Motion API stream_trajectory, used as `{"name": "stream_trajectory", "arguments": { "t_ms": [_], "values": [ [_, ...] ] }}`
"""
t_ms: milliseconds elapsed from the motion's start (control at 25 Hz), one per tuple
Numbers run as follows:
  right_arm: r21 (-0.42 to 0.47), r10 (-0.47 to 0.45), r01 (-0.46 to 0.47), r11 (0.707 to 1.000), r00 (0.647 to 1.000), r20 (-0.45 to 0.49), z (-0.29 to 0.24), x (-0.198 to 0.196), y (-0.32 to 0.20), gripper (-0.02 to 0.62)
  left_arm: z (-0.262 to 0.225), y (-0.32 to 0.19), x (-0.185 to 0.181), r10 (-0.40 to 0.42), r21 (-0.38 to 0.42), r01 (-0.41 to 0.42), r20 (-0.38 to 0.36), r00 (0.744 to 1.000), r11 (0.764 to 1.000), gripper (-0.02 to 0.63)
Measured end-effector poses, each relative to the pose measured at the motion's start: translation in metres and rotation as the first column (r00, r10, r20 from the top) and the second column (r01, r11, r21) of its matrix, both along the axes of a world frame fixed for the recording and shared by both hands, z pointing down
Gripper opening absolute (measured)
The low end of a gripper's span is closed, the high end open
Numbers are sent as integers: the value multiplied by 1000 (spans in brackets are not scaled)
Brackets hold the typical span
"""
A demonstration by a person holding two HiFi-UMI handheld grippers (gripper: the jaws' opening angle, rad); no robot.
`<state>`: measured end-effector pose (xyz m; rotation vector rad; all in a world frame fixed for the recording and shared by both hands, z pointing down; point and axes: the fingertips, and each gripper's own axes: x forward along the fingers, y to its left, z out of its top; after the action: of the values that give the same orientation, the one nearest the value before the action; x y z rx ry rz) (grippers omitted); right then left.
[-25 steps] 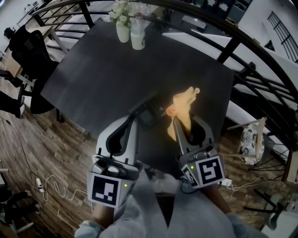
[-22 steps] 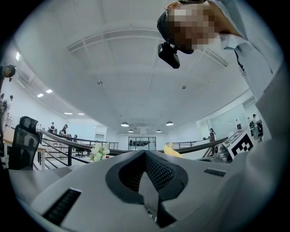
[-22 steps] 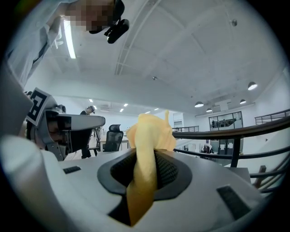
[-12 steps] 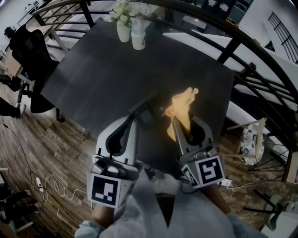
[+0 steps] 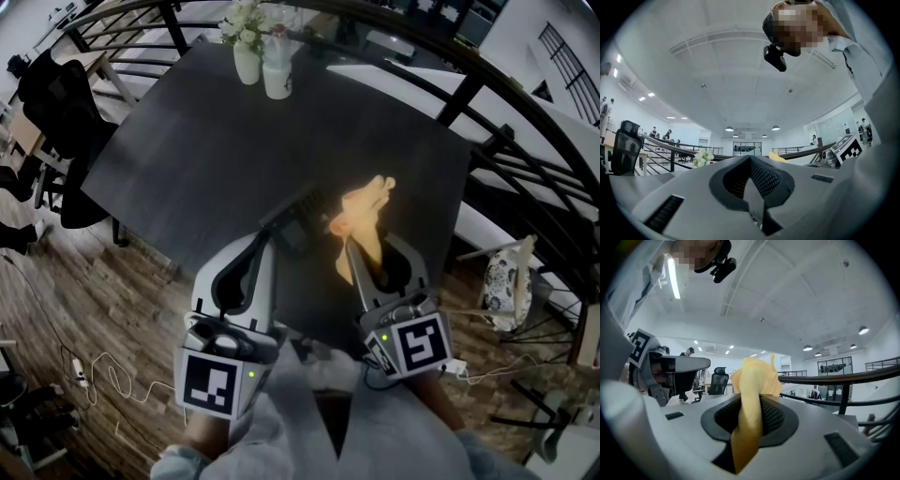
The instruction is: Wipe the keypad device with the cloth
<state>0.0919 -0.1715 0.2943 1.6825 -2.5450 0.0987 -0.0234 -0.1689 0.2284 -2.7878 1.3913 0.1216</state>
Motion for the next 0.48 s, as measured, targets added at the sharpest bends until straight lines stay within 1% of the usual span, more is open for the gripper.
{"name": "stream_trajectory", "arguments": {
  "t_ms": [480],
  "values": [
    [-8, -2, 2, 1000, 1000, 3, 2, 1, 0, 100, 1, 0, -1, -3, -3, 3, -1, 1000, 1000, 14]
  ]
}}
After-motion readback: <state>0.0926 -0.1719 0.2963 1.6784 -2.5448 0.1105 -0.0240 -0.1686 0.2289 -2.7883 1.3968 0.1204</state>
